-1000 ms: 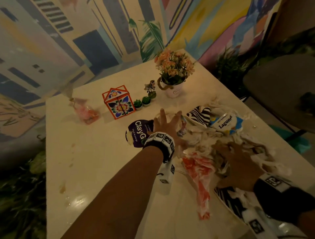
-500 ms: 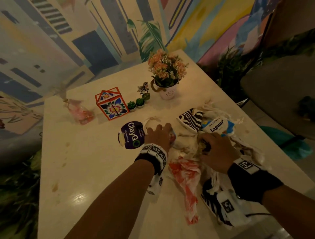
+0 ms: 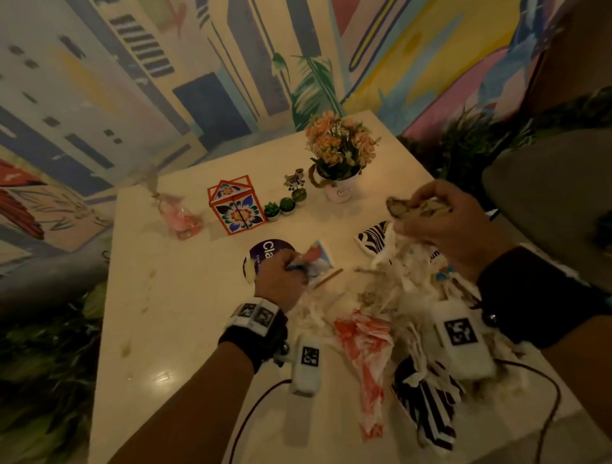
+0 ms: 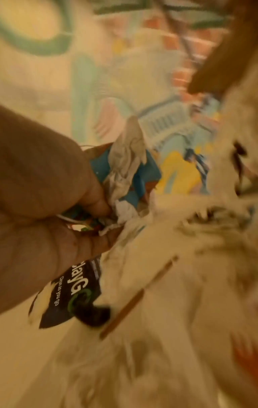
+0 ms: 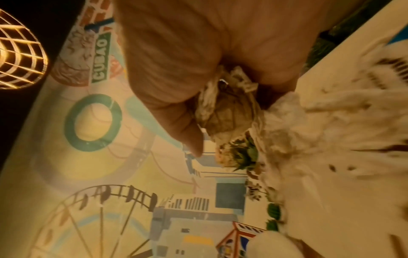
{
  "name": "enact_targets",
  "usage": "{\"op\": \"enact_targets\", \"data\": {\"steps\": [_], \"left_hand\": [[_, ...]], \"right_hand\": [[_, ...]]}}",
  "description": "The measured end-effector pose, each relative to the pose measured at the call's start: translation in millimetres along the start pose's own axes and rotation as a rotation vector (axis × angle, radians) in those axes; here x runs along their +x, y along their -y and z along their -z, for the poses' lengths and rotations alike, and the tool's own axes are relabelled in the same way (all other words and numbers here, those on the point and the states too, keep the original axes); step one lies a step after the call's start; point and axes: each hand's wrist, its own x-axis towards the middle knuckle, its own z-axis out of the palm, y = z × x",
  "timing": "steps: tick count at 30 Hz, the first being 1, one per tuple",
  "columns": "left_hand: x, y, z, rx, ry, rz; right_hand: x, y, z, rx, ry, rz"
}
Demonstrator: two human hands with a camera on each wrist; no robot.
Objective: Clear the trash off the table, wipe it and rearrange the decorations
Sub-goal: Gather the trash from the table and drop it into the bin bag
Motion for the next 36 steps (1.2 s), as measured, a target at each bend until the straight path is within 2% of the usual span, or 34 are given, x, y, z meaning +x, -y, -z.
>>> {"op": "enact_targets", "data": {"steps": [3,7,9,14,20,23,25,26,27,28,29,30,33,34,36], "left_hand": [[-16,-25,29,-0.557,-0.016,0.097],[-27,-38,63,-0.798,0.083,0.003],[-31,-39,73,-0.855,0.099,0.004],[-41,-34,101,-0.896,0.083,-0.074],[-53,-37,159,-0.987,0.143,-0.260],[-59,-26,197,-0.992,0.141,-0.222],[-64,-20,221,-0.965,0.193,-0.274],[-67,-10,233,-0.881,0.103,-0.354],[-71,-2,248,-0.850,0.038,-0.327],[-80,7,260,-0.858,-0.035,-0.206],[-89,15,272,-0.949,-0.107,-0.142],[-99,23,285,-0.900,-0.207,-0.168],[-121,59,329,-0.785,-0.221,-0.219],[-127,74,344,-0.725,-0.215,-0.201],[-130,110,373,-0.680,-0.292,-0.111]], "right_hand": [[-1,28,-2,0.148,0.031,0.050],[-4,50,-8,0.169,0.142,0.094],[-6,54,-13,0.148,0.183,0.109],[-15,61,-34,0.076,0.211,0.159],[-17,100,-60,0.219,0.280,0.180],[-20,110,-86,0.211,0.320,0.169],[-24,111,-100,0.185,0.322,0.156],[-26,111,-111,0.183,0.340,0.150],[-29,112,-122,0.189,0.365,0.150],[-33,112,-133,0.203,0.392,0.150],[-37,113,-146,0.213,0.414,0.146],[-42,113,-159,0.218,0.433,0.138],[-58,116,-206,0.236,0.487,0.125],[-65,116,-224,0.249,0.511,0.125],[-81,117,-263,0.275,0.554,0.123]]}}
